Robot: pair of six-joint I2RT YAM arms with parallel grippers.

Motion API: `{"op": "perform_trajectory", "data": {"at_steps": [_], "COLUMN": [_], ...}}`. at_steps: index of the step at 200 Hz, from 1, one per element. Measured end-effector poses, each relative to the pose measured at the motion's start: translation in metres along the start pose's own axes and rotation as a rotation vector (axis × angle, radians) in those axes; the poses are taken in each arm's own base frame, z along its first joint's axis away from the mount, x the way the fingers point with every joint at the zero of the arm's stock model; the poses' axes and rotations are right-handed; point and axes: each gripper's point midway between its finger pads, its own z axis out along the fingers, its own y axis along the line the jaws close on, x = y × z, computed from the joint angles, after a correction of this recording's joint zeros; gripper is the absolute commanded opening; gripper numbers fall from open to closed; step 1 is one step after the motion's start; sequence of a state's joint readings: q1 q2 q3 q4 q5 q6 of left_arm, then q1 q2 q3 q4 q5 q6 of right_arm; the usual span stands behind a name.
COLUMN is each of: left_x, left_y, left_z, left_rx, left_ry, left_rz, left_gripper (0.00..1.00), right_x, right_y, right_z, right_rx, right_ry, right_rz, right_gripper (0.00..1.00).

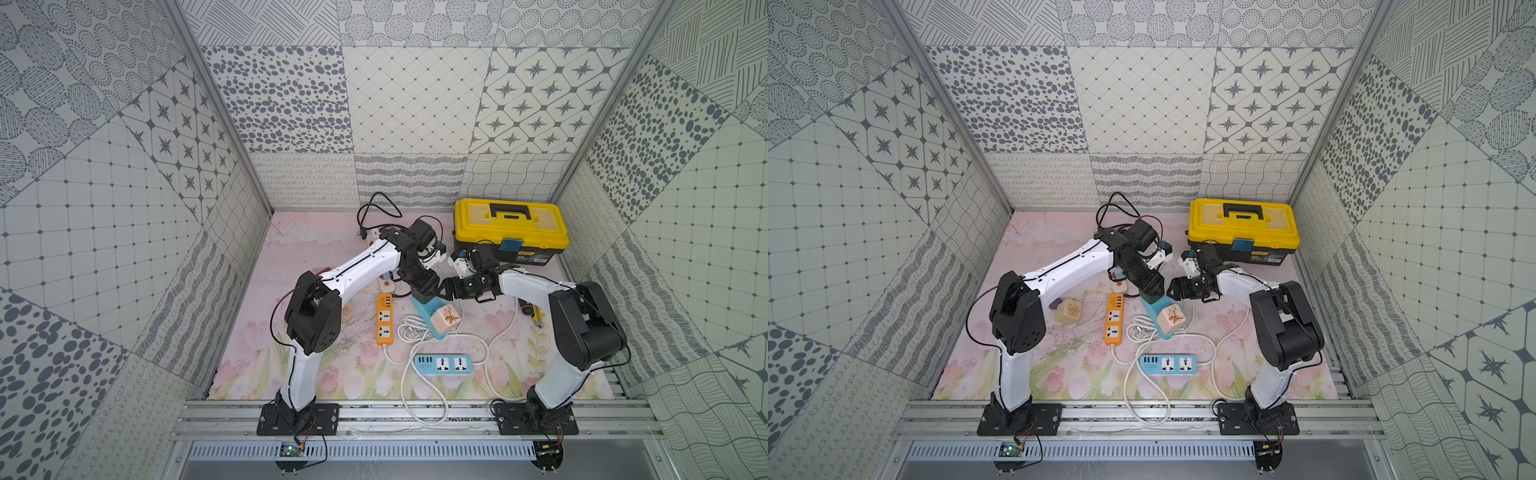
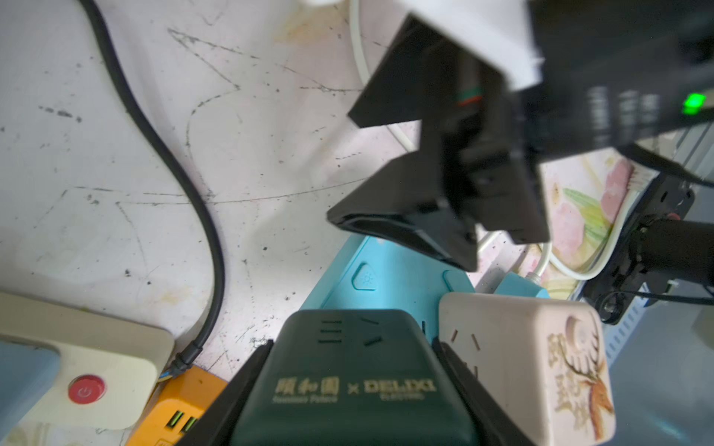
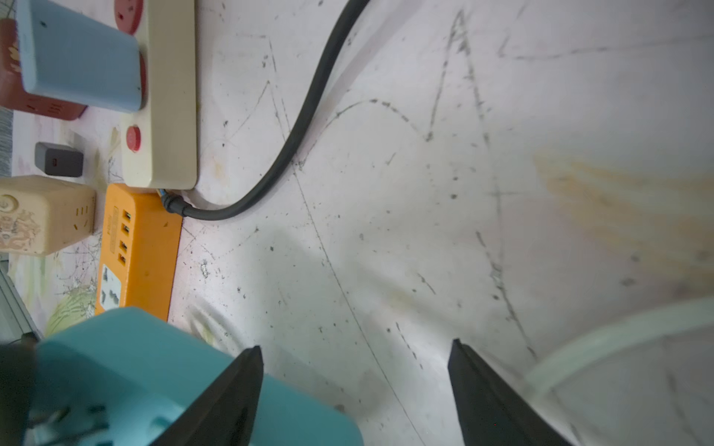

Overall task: Pull the plug off the socket
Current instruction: Remove the plug from the socket.

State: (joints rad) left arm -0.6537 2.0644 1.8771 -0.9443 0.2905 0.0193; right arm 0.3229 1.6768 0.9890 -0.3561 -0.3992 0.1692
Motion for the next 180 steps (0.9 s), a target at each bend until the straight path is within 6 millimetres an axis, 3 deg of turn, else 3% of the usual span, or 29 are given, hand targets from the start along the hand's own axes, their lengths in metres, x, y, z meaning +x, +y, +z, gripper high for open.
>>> {"op": "perform_trajectory", "data": {"at_steps": [43, 60, 78, 98, 117, 148, 180], "left_x": [-0.004, -0.003, -0.007, -0.021, -0.037, -0.042, -0.038], "left_y": [0.013, 0.013, 0.013, 0.013, 0.014, 0.016, 0.014], "left_z": [0.003, 0.004, 0.006, 0.007, 0.011, 0.017, 0.021], "left_rx": [0.0, -0.004, -0.003, 0.011, 0.031, 0.05, 0.066], "left_ry": [-0.032, -0.042, -0.052, -0.072, -0.095, -0.093, -0.073], "left_rz": [-0.102, -0.101, -0.103, -0.119, -0.133, -0.15, -0.157], "left_gripper": [0.24, 0.24, 0.24, 0.23, 0.23, 0.23, 0.23], "right_x": [-0.032, -0.041, -0.041, -0.029, -0.01, 0.006, 0.0], "right_y": [0.016, 0.036, 0.064, 0.093, 0.107, 0.079, 0.06], "right_z": [-0.082, -0.117, -0.137, -0.132, -0.107, -0.065, -0.055], "right_rx": [0.08, 0.018, -0.122, -0.235, -0.246, -0.095, 0.002], "right_ry": [-0.258, -0.377, -0.45, -0.411, -0.313, -0.177, -0.178], "right_rz": [-0.071, -0.099, -0.14, -0.194, -0.257, -0.267, -0.275], "right_gripper": [0.9, 0.9, 0.89, 0.89, 0.87, 0.81, 0.72]}}
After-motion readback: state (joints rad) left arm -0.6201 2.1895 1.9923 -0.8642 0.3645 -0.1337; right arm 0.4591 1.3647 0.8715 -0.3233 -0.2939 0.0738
